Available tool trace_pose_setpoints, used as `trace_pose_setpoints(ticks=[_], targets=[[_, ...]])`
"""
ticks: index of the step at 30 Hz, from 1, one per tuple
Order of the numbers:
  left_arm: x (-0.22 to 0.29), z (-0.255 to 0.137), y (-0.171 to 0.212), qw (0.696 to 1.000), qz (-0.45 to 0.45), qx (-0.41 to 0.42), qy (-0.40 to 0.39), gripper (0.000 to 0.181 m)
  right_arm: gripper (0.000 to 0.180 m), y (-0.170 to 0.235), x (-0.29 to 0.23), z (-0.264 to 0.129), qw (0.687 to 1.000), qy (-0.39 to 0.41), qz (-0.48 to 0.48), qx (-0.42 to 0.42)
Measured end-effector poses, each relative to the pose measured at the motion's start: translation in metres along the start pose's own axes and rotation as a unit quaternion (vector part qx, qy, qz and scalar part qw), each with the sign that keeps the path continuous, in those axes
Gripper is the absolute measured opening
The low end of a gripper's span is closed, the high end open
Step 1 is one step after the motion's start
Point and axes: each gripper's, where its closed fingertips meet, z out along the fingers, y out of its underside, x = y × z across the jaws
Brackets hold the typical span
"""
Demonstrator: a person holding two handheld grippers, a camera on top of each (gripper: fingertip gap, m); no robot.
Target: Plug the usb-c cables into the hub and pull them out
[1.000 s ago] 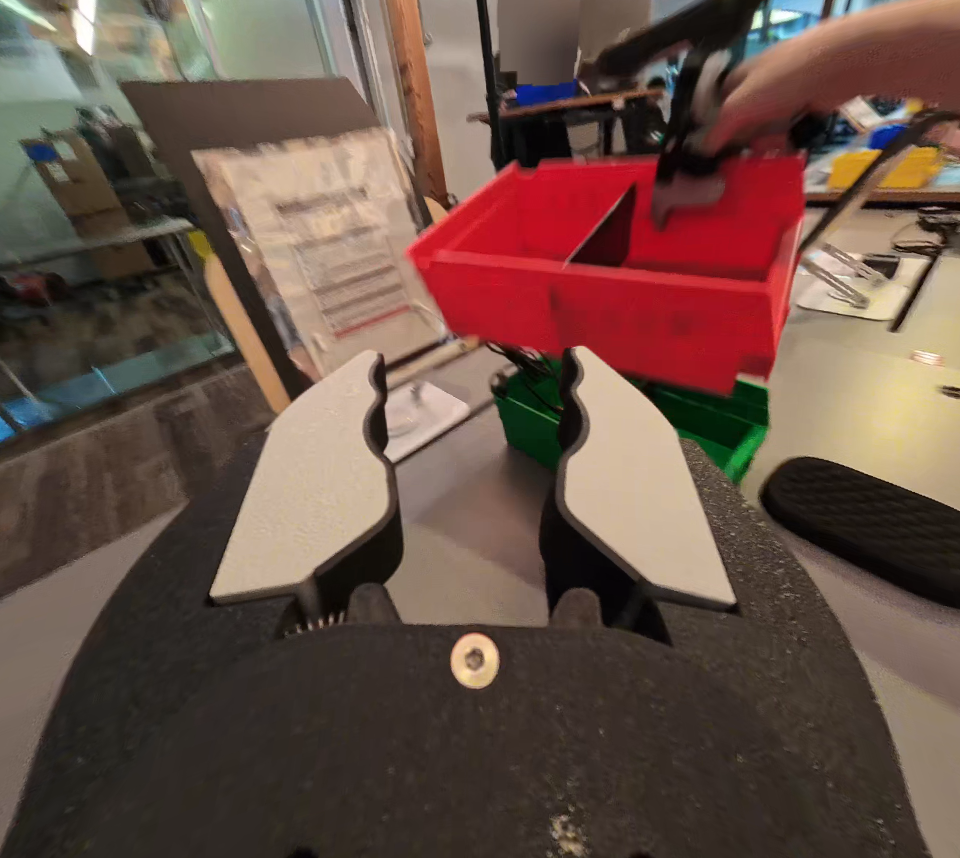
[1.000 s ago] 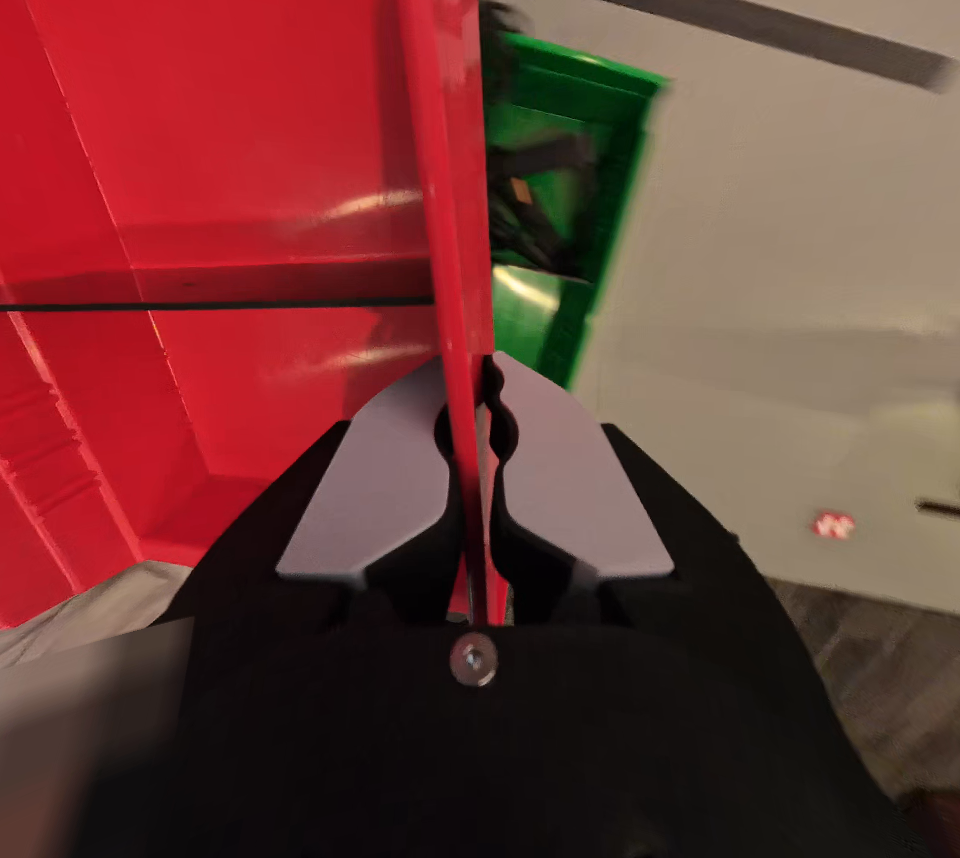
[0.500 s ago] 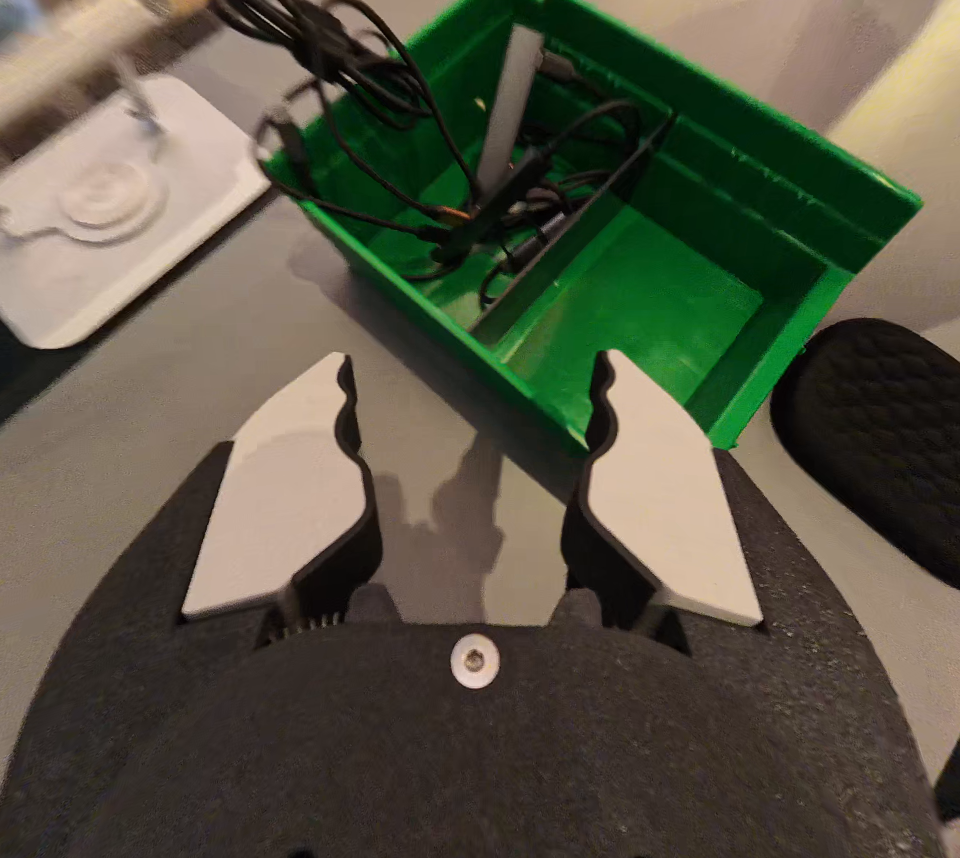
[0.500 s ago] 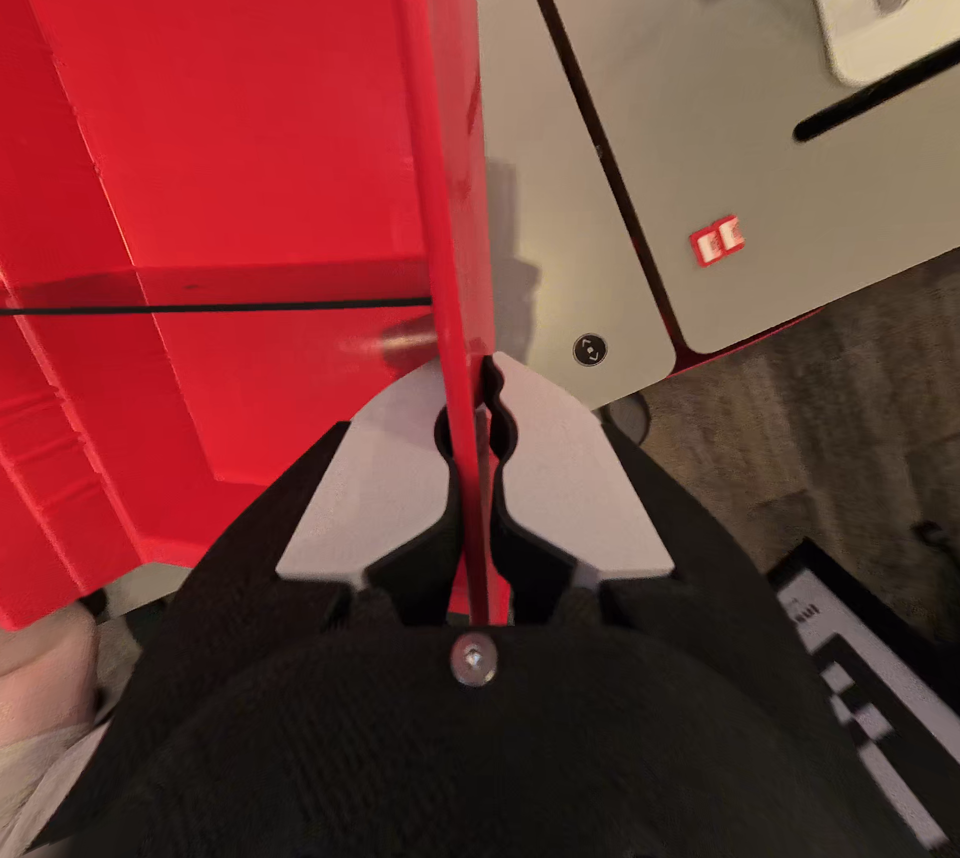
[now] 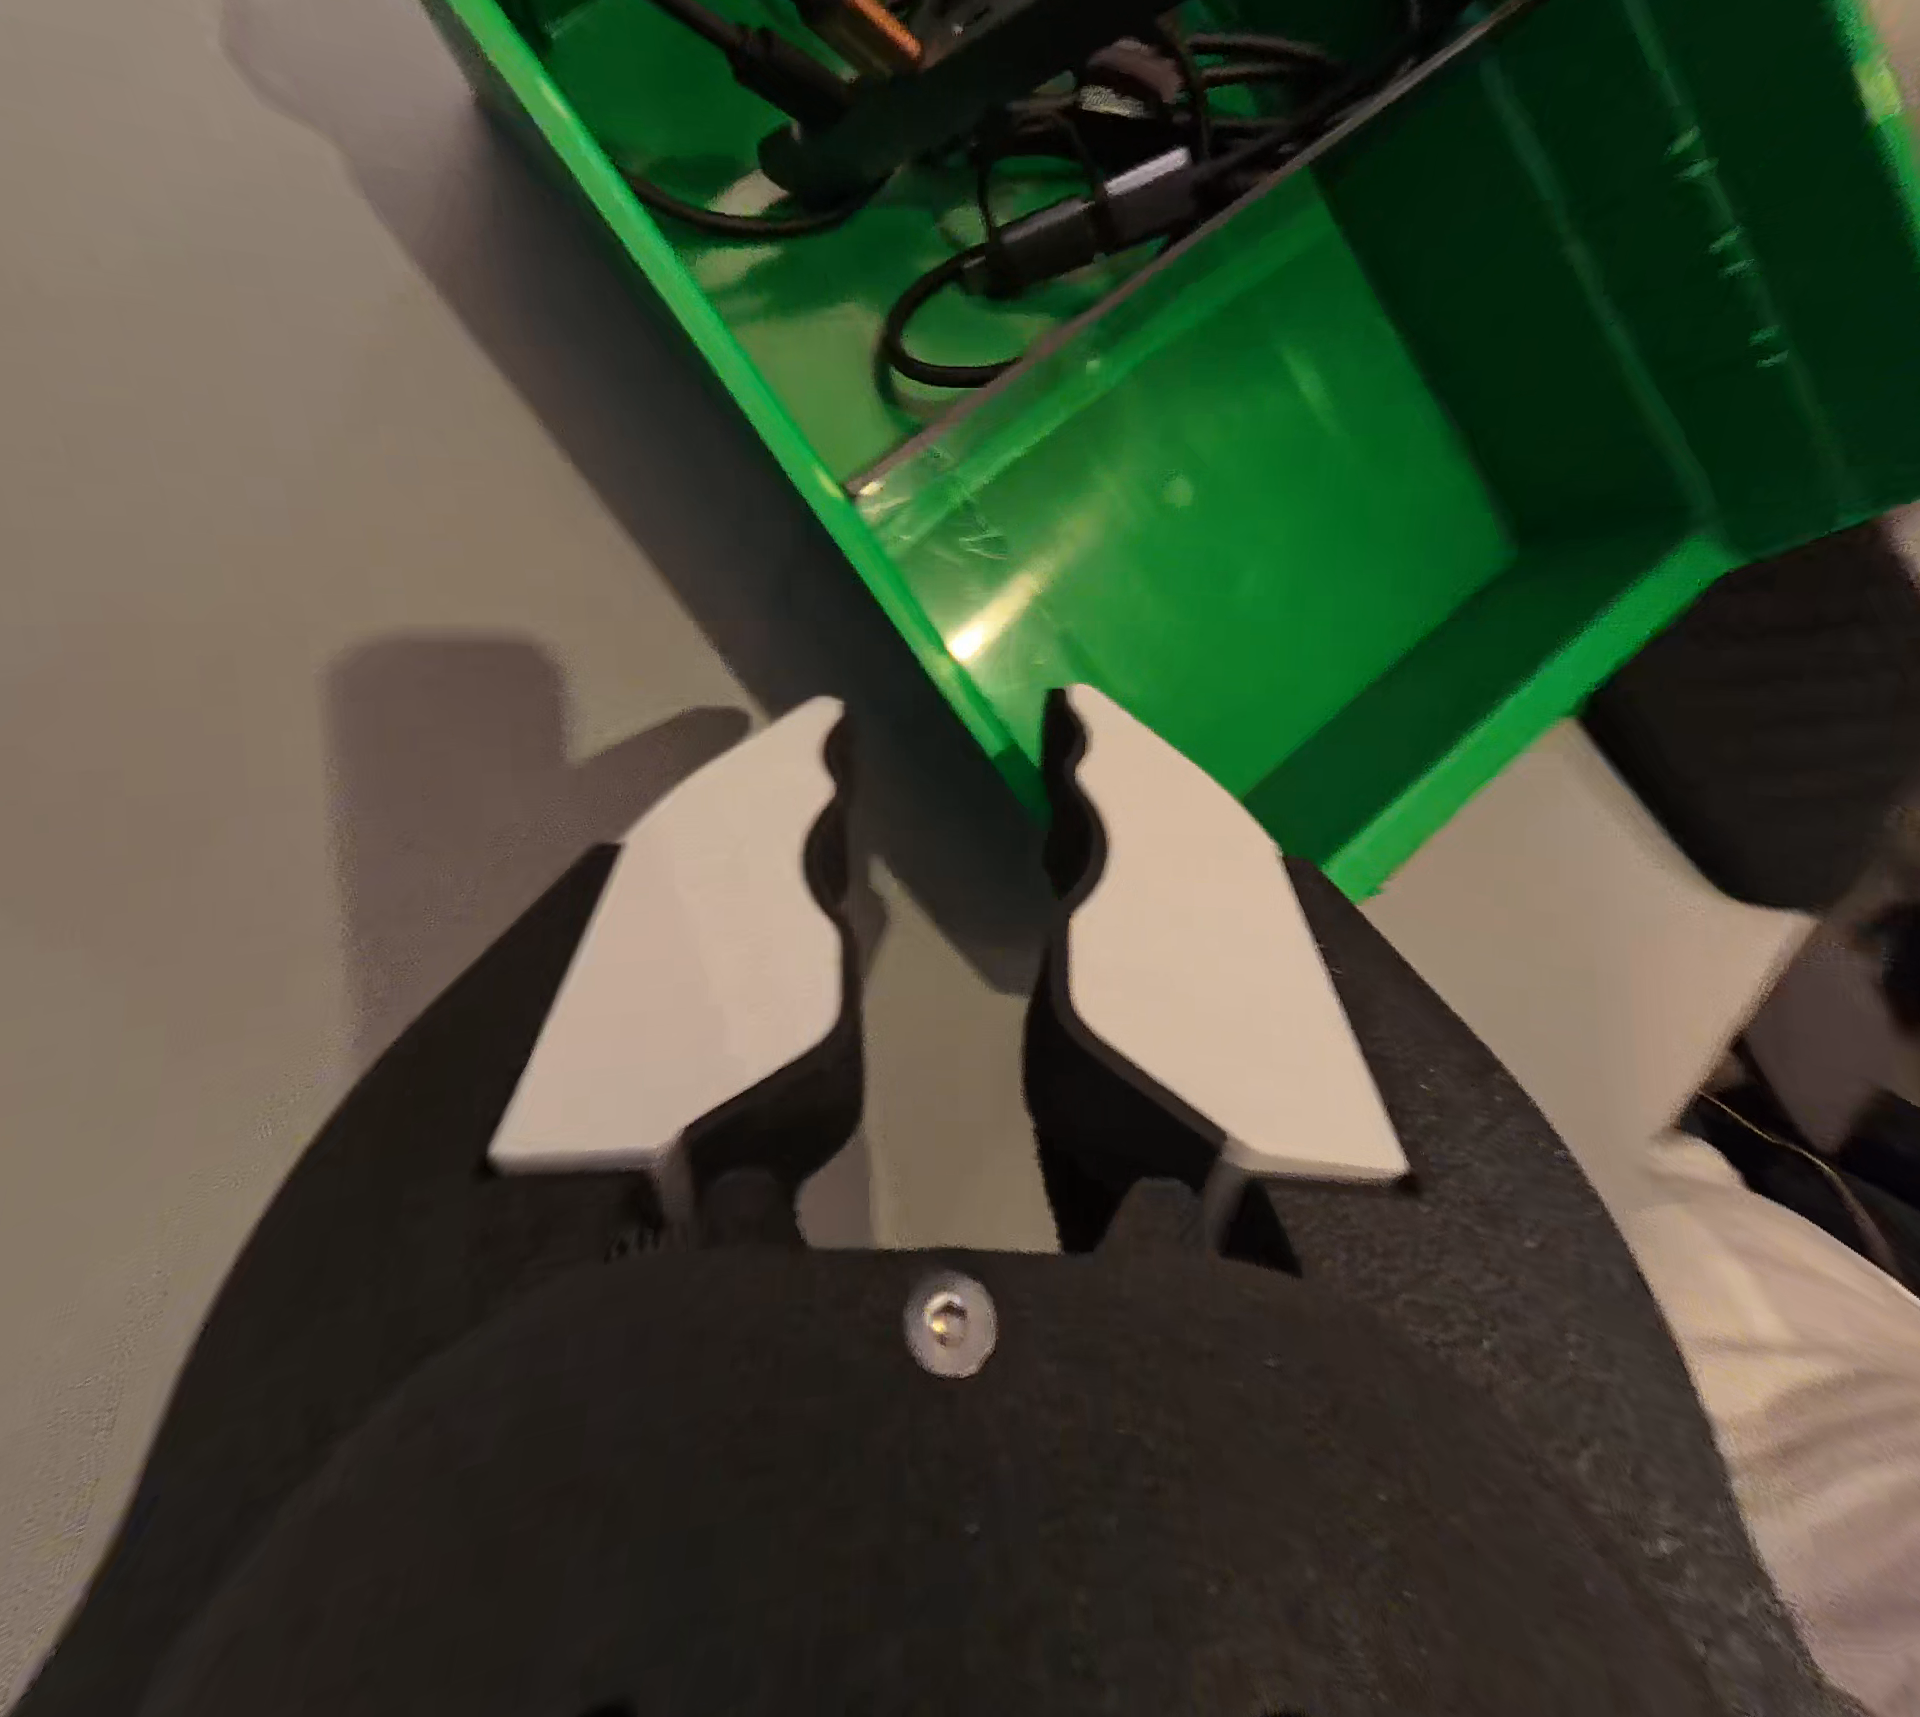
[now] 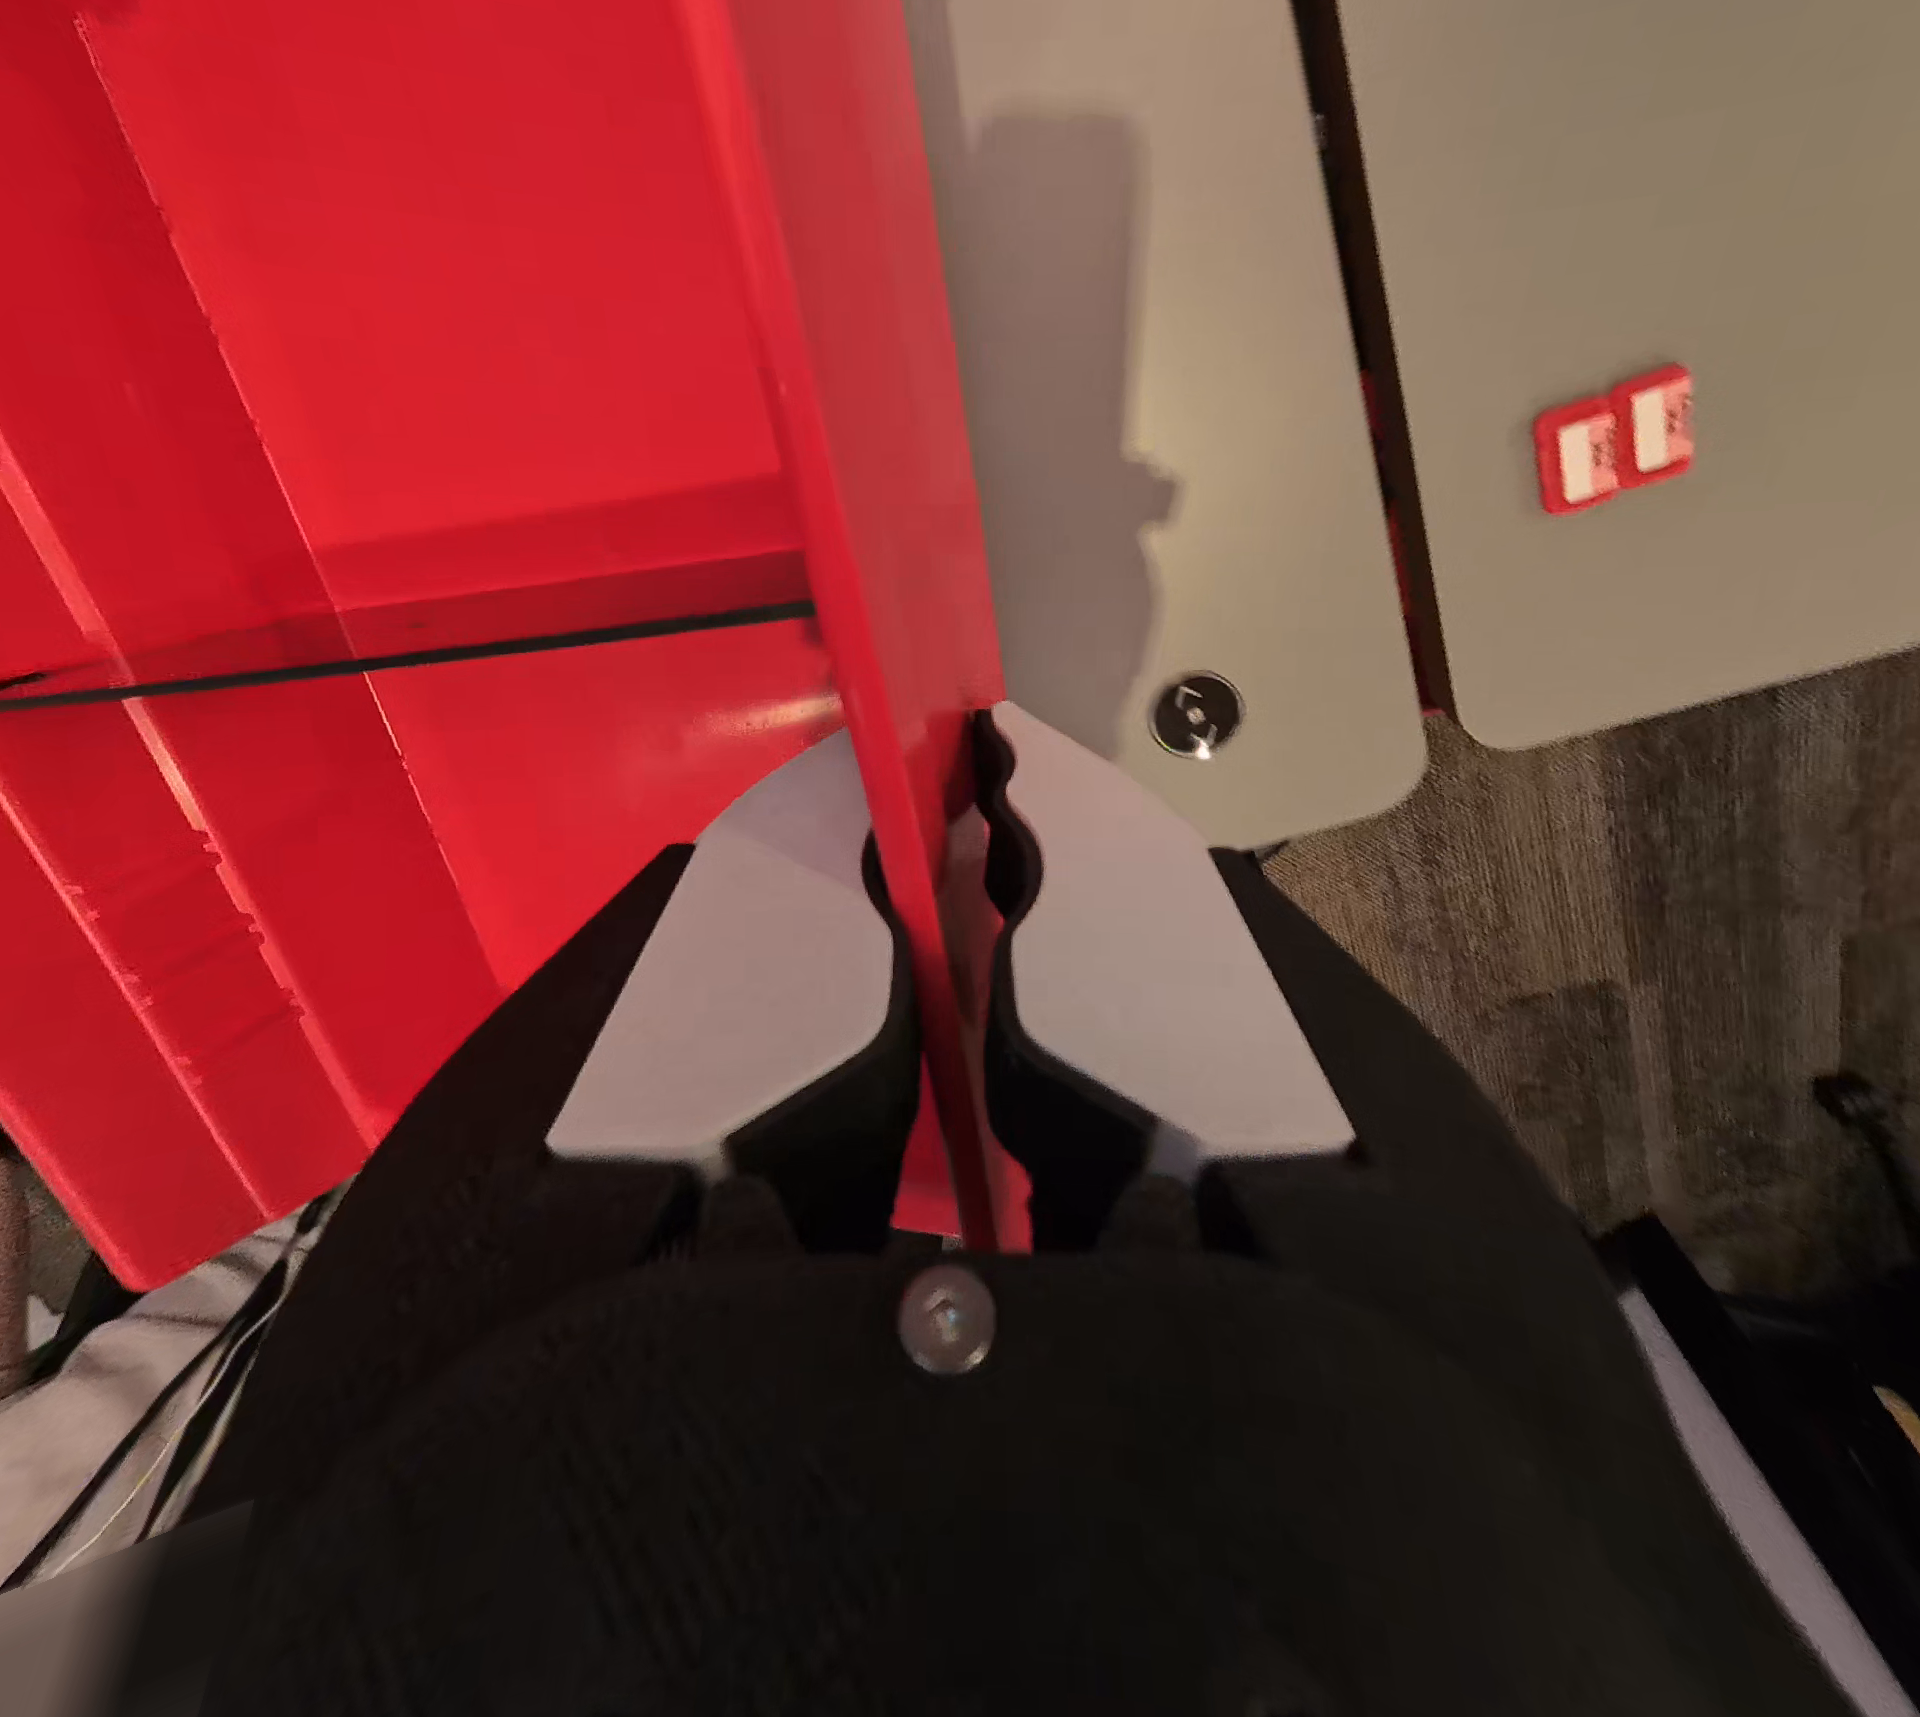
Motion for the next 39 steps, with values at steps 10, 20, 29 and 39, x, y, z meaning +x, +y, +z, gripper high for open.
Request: trace_pose_setpoints(ticks=[10, 20, 29, 39], targets=[[-0.06, -0.042, 0.044, 0.992, -0.102, -0.032, 0.063, 0.009, 0.008, -0.032, -0.08, 0.03, 0.994, -0.102, -0.039, 0.028], [-0.161, -0.109, 0.11, 0.961, -0.257, 0.081, 0.054, 0.012, 0.01, -0.051, -0.159, 0.112, 0.99, -0.127, -0.062, 0.005], [-0.213, -0.161, 0.178, 0.925, -0.348, 0.153, -0.012, 0.011, 0.009, -0.072, -0.181, 0.148, 0.991, -0.121, -0.048, 0.01], [-0.222, -0.183, 0.212, 0.901, -0.388, 0.194, 0.001, 0.013, 0.007, -0.081, -0.167, 0.148, 0.994, -0.071, -0.08, 0.021]])
